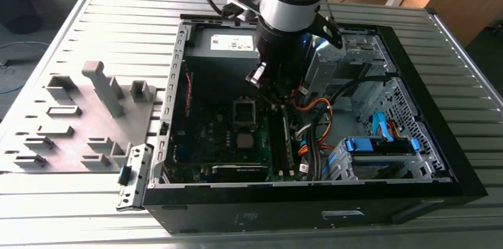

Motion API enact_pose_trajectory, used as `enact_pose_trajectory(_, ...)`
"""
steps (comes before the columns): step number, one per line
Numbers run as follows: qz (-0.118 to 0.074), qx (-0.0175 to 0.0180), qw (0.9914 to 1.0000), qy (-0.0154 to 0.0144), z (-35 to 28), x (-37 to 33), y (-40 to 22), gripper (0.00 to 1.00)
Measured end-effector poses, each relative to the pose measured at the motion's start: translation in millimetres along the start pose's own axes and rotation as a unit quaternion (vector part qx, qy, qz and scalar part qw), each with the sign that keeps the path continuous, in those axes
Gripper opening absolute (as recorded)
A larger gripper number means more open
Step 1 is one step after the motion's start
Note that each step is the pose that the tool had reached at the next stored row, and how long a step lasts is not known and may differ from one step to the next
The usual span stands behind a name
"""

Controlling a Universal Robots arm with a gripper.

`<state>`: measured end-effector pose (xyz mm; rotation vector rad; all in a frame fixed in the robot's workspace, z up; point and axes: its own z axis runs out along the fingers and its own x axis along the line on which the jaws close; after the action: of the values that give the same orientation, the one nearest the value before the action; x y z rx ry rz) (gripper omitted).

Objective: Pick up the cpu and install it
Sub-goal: 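Close the cpu cover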

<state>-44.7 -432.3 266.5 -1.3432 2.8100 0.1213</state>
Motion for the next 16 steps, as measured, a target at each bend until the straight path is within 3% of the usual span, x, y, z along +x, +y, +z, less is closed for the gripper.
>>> enact_pose_trajectory(16,0.000,0.0000,1.00000,0.0000,-7.1,-0.4,0.4,0.11)
